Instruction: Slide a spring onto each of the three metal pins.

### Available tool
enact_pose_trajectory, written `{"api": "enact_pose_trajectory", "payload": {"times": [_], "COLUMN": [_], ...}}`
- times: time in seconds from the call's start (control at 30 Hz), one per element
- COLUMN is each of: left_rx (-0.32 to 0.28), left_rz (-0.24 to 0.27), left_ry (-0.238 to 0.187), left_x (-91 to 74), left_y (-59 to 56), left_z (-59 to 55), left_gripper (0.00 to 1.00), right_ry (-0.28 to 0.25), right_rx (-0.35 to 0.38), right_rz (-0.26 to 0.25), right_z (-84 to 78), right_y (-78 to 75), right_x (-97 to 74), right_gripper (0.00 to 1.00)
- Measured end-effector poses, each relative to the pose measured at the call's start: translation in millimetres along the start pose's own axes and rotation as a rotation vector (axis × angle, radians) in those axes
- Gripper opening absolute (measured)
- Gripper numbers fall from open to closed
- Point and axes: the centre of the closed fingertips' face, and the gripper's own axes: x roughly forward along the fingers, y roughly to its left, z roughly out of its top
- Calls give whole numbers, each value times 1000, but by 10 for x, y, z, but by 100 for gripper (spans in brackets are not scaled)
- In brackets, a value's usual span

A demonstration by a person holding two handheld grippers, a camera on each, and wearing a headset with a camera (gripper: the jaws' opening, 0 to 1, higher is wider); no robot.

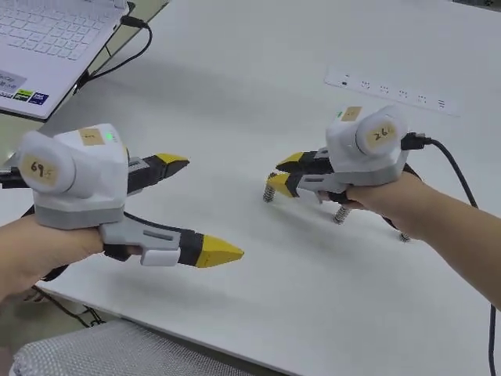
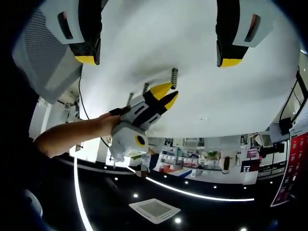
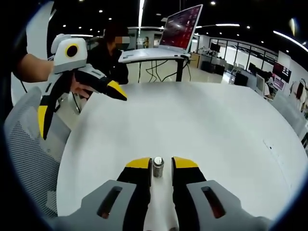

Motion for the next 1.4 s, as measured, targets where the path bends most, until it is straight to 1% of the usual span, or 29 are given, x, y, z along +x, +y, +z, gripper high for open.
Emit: {"api": "enact_pose_trajectory", "payload": {"times": [0.17, 0.27, 0.33, 0.37, 0.47, 0.5, 0.63, 0.77, 0.83, 0.9, 0.97, 1.07, 1.17, 1.27, 1.3, 1.4], "left_rx": [13, 21, 26, 28, 34, 38, 48, 56, 61, 70, 76, 83, 88, 95, 94, 84], "left_rz": [-6, -6, -7, -8, -11, -11, -18, -22, -24, -28, -31, -33, -39, -42, -39, -40], "left_ry": [0, 4, 8, 10, 12, 15, 25, 25, 26, 28, 28, 28, 25, 25, 24, 20], "left_x": [48, 71, 81, 87, 103, 112, 136, 169, 188, 206, 229, 266, 306, 331, 329, 319], "left_y": [-13, -11, -13, -17, -31, -37, -59, -79, -92, -109, -123, -140, -178, -220, -216, -229], "left_z": [61, 85, 91, 98, 112, 115, 118, 159, 181, 201, 223, 252, 282, 283, 280, 263], "left_gripper": [98, 98, 98, 98, 98, 98, 98, 98, 98, 98, 98, 98, 98, 98, 98, 98], "right_ry": [-25, -56, -112, -137, -160, -159, -175, -199, -201, -203, -222, -259, -275, -276, -262, -259], "right_rx": [10, 31, 71, 94, 105, 104, 126, 143, 144, 141, 142, 159, 179, 179, 162, 156], "right_rz": [-14, -25, 3, 4, -8, -17, -21, -20, -20, -29, -50, -72, -93, -105, -129, -140], "right_z": [33, 52, 107, 126, 120, 88, 41, -1, -32, -68, -74, -71, -115, -169, -219, -284], "right_y": [-7, -15, 39, 48, 43, 14, 10, 64, 96, 96, 89, 86, 99, 121, 104, 119], "right_x": [-101, -183, -243, -292, -404, -434, -534, -663, -715, -771, -841, -943, -1059, -1128, -1166, -1252], "right_gripper": [16, 20, 23, 26, 29, 29, 31, 36, 38, 39, 40, 47, 50, 56, 59, 68]}}
